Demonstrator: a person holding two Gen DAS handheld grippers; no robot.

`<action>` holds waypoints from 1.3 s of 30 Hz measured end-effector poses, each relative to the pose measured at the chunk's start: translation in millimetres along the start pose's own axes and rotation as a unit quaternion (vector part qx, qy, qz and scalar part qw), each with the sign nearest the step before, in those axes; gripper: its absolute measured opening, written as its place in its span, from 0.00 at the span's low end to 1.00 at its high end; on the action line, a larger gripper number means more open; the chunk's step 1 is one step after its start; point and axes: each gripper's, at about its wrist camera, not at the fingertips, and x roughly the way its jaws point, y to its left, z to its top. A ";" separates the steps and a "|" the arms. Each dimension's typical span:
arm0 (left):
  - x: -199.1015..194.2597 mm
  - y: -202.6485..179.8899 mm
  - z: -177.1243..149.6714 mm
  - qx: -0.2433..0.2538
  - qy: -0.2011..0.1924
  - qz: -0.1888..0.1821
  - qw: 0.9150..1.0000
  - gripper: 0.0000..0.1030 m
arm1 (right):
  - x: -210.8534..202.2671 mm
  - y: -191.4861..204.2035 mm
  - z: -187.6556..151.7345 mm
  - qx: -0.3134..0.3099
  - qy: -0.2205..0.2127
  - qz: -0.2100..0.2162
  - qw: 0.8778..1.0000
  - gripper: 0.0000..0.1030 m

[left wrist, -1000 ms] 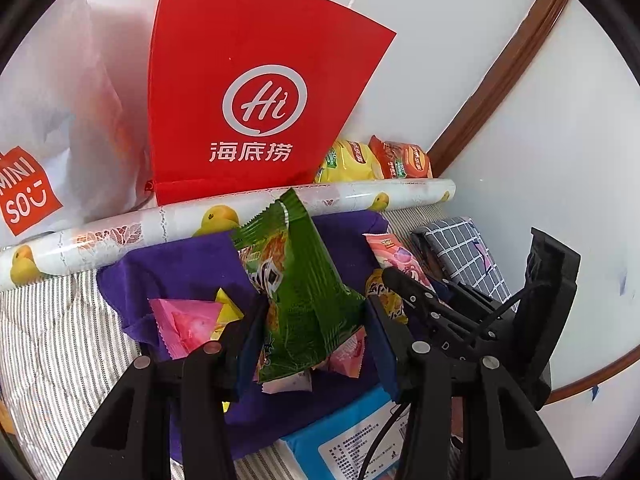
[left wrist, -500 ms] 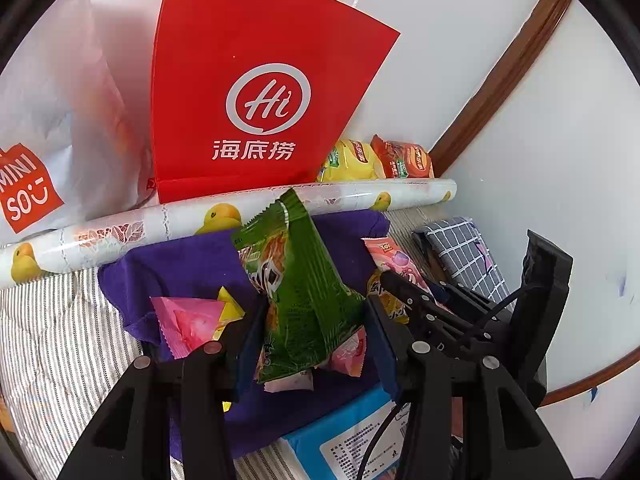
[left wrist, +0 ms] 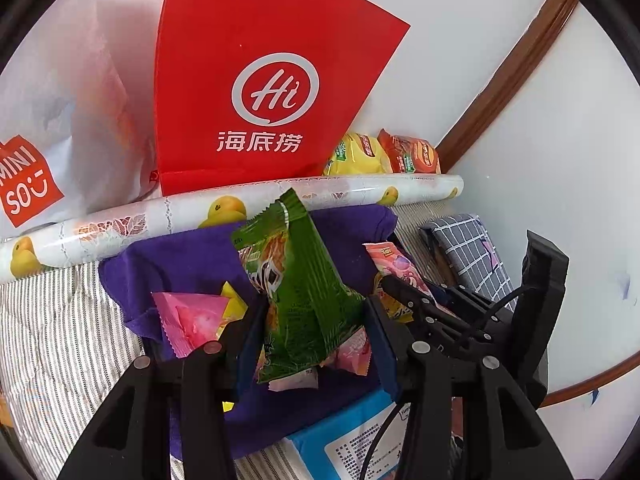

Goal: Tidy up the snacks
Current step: 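Carry the green bag and pink packet over the purple towel with both grippers, then lower the green bag and pink packet onto the towel and open both grippers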

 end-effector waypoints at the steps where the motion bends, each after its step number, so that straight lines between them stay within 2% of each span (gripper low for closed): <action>1: 0.1 -0.2 0.1 0.000 0.000 0.000 1.000 0.45 | 0.5 0.4 0.0 -0.001 0.002 -0.001 1.000 0.22; 20: 2.7 -0.1 0.1 0.001 0.004 0.002 1.000 0.45 | 19.8 1.6 -0.6 -0.002 0.055 -0.016 0.998 0.23; 31: 9.2 0.3 -0.4 0.001 0.011 0.006 1.000 0.45 | 24.9 3.7 -2.9 -0.009 0.068 -0.021 0.997 0.25; 33: 11.5 0.2 -0.5 0.001 0.015 0.006 1.000 0.45 | 23.8 3.4 -2.8 -0.010 0.066 -0.020 0.998 0.26; 35: 14.6 1.1 -0.5 -0.001 0.019 0.005 1.000 0.45 | 21.5 3.7 -2.1 -0.011 0.062 -0.016 0.998 0.33; 39: 19.5 4.7 -0.3 -0.005 0.026 0.001 1.000 0.45 | 12.3 7.0 -0.3 -0.017 0.047 -0.008 0.999 0.36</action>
